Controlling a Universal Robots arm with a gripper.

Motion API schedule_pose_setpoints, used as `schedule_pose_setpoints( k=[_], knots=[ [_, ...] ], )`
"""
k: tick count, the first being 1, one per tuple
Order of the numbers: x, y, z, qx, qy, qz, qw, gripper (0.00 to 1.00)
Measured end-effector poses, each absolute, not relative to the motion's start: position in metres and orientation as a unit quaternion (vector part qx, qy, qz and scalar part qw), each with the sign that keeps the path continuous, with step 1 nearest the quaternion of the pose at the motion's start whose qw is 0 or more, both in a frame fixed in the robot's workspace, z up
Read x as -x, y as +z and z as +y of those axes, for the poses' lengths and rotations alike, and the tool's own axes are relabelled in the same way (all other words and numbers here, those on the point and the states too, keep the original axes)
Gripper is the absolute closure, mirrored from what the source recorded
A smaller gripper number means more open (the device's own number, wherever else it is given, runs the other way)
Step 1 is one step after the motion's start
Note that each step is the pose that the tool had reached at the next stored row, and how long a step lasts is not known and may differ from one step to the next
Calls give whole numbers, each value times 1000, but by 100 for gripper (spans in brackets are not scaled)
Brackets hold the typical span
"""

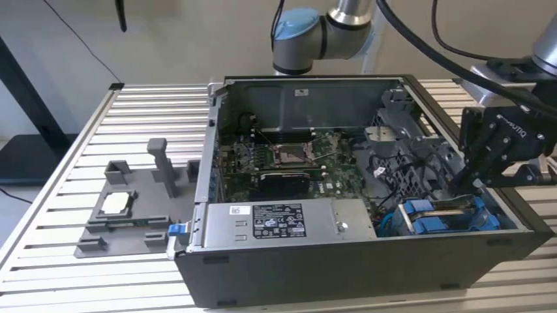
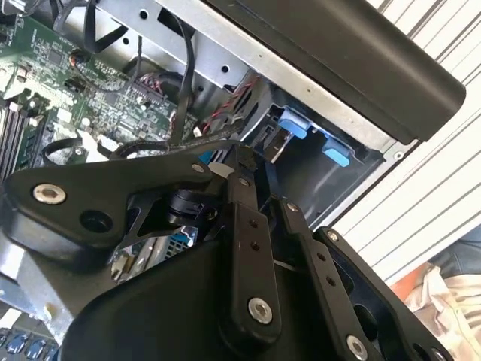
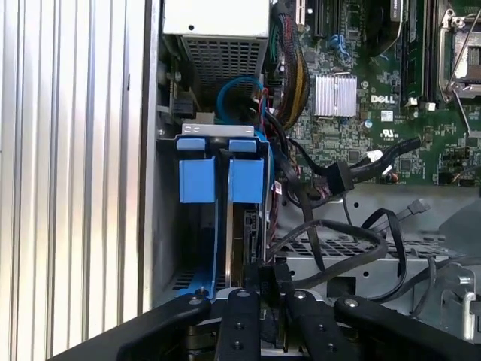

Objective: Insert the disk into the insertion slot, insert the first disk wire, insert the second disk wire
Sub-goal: 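Insert the first disk wire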

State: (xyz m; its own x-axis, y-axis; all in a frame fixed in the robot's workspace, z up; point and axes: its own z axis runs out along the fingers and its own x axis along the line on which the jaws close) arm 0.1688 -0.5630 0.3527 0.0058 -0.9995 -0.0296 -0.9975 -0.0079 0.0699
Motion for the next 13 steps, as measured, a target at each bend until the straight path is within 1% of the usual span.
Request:
schedule_pose_setpoints(
  k=[13],
  knots=[
    [-172,344,-564,-706,-36,-707,15,81]
  ],
)
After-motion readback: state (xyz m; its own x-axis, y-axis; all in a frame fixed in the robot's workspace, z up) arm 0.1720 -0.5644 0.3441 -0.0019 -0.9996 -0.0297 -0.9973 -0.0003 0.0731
